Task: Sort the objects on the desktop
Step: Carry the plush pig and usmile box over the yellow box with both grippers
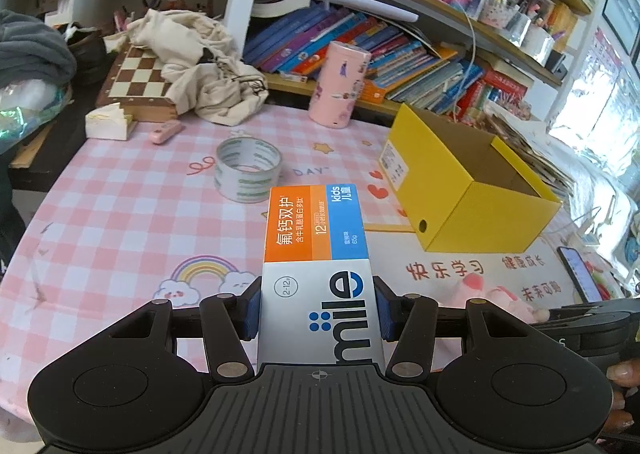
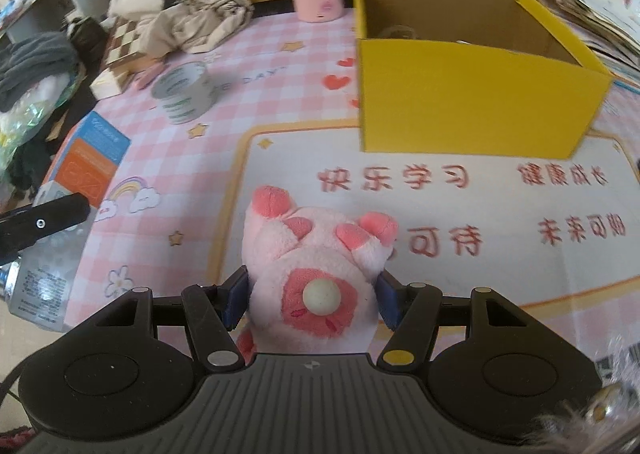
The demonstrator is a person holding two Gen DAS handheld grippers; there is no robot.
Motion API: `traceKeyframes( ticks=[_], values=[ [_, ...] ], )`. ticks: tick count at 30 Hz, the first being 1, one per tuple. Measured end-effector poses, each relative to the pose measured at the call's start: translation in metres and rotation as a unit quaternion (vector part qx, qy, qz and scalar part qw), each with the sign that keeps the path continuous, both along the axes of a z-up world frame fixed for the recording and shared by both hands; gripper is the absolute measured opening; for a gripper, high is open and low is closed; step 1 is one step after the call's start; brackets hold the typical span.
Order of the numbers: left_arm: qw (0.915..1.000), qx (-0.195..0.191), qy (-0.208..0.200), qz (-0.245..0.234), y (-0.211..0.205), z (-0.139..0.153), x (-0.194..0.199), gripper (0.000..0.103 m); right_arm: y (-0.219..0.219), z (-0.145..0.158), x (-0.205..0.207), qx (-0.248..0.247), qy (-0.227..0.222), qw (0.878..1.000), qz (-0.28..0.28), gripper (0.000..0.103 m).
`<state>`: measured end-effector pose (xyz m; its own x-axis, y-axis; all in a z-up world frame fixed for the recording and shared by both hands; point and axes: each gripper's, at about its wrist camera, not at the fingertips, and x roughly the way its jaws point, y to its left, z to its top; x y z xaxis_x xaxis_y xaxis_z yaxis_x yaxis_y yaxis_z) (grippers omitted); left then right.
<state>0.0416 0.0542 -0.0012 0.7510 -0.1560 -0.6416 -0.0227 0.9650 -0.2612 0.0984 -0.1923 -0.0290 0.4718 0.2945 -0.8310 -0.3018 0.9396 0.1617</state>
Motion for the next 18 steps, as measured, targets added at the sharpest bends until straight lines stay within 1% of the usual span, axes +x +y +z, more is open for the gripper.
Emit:
traceKeyframes(
  ticks=[11, 18],
  values=[
    [0.9989, 0.003, -0.01, -0.046, -0.028, 0.006, 0.005, 0.052, -0.031, 0.002, -0.011, 0.001, -0.002, 0.999, -0.038, 0.06],
    [0.9959, 0.004, -0.009, -0.089, -0.052, 0.006, 0.014, 0.052, -0.052, 0.003, -0.018, 0.0, -0.005, 0.998, -0.066, 0.06]
  ],
)
